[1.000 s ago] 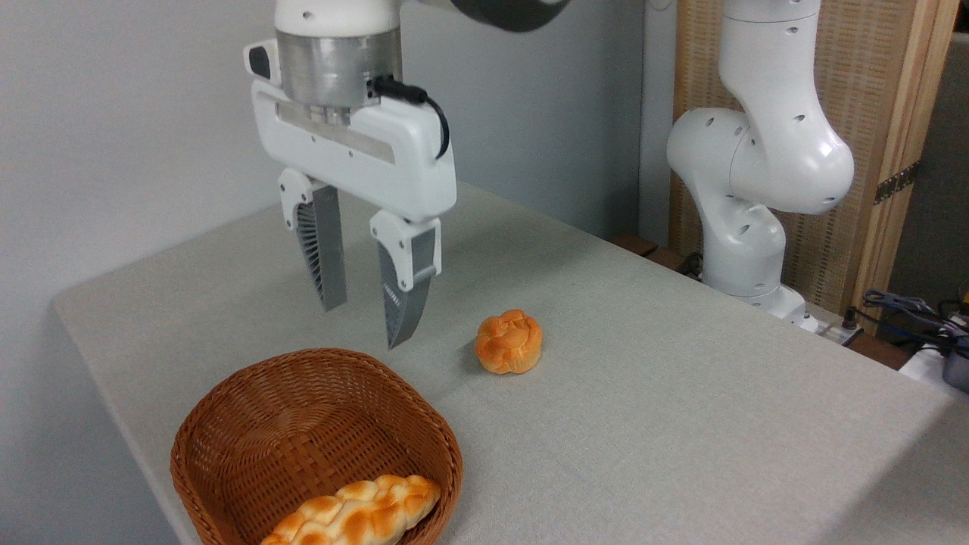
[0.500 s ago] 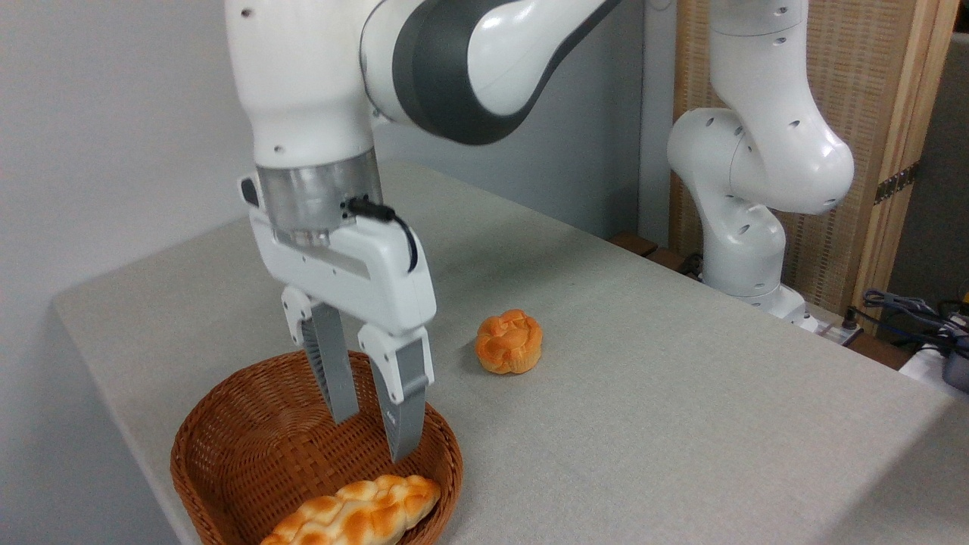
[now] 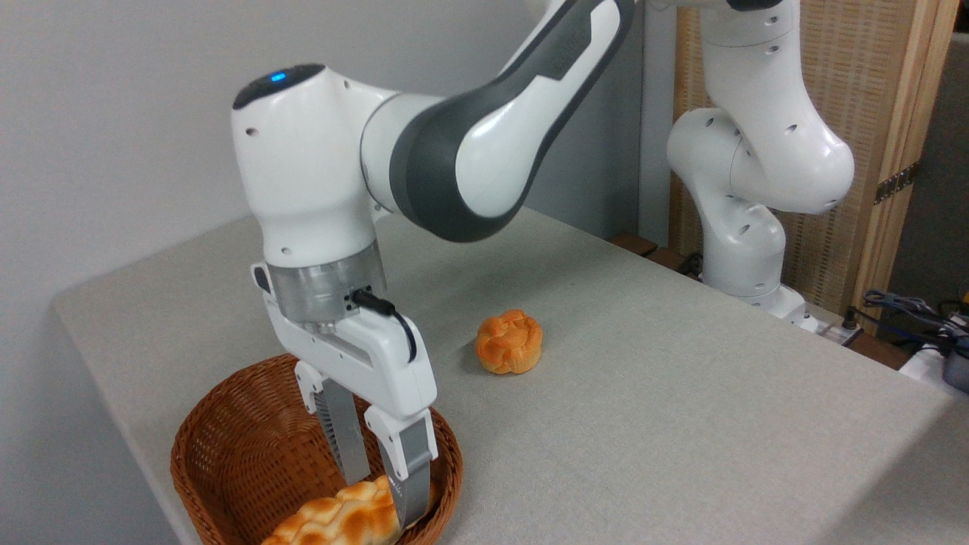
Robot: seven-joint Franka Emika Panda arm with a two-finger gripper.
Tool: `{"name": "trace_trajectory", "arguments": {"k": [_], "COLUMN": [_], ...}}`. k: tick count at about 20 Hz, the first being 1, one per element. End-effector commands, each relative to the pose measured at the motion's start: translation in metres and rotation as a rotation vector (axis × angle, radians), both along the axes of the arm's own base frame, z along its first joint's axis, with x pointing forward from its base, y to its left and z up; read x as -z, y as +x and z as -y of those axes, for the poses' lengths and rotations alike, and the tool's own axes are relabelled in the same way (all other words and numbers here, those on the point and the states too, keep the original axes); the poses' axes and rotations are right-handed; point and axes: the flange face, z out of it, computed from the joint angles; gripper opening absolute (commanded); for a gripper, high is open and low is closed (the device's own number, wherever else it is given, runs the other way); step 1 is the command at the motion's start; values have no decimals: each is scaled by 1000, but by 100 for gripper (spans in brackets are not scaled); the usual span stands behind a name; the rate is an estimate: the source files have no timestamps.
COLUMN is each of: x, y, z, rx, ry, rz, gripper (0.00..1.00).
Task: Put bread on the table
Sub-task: 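Lower the gripper into the basket and close on the braided roll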
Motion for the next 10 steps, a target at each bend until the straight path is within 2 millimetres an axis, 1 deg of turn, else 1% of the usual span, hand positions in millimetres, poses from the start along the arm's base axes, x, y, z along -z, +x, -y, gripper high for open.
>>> {"name": "trace_trajectory", "arguments": {"k": [1,3,4,6,7,8,9,10], "x": [7,15,21,22,22,22,21,22], "y": [-2,-2,-1,-1,-1,-1,-1,0], "z": [2,7,14,14,14,13,13,13], "rx": [18,37,52,67,69,74,79,83], "ry": [10,10,12,37,41,48,55,56], "rz": [15,0,-8,-10,-10,-10,-11,-13], "gripper": [100,100,100,100,97,88,82,72]}}
